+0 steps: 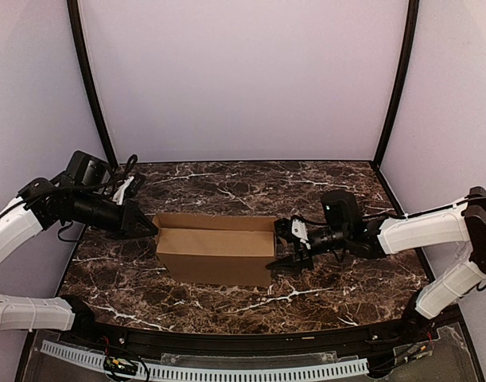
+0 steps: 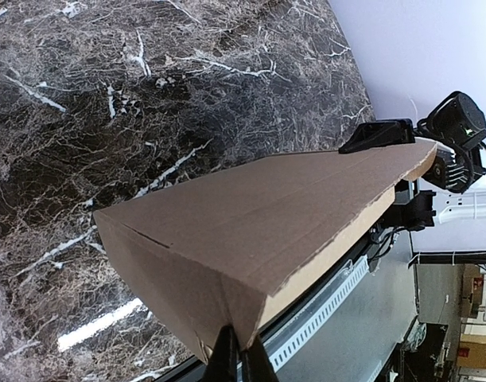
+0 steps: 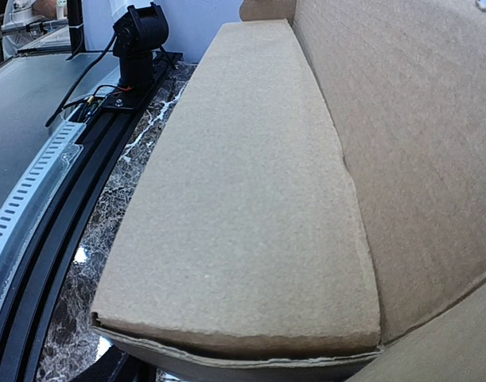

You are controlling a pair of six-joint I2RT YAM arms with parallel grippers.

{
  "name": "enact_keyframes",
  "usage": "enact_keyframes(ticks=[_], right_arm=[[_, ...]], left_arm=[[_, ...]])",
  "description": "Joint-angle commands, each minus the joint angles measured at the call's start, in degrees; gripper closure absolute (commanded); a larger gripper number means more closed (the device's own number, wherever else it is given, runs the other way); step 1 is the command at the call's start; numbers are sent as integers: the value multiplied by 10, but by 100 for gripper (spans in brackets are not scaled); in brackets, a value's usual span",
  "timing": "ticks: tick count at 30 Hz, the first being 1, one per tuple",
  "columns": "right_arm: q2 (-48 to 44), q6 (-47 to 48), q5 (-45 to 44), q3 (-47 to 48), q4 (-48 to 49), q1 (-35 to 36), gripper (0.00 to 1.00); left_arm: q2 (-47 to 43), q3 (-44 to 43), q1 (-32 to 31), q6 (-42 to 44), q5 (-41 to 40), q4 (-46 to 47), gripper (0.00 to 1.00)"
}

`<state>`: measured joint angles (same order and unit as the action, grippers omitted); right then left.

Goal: Fold the paper box

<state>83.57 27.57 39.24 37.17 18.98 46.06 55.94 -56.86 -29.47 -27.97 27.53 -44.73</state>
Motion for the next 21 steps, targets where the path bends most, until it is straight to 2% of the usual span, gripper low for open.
enact_keyframes(ticks=[1, 11, 21], right_arm=[[29, 3, -35, -8, -56, -2, 85], [31, 4, -42, 9, -88, -2, 85], [16, 17, -36, 14, -118, -3, 86]], left_arm=[[-8, 36, -10, -3, 14, 1, 99], [-40, 77, -10, 7, -1, -3, 99], [-45, 50, -10, -21, 39, 38, 99]])
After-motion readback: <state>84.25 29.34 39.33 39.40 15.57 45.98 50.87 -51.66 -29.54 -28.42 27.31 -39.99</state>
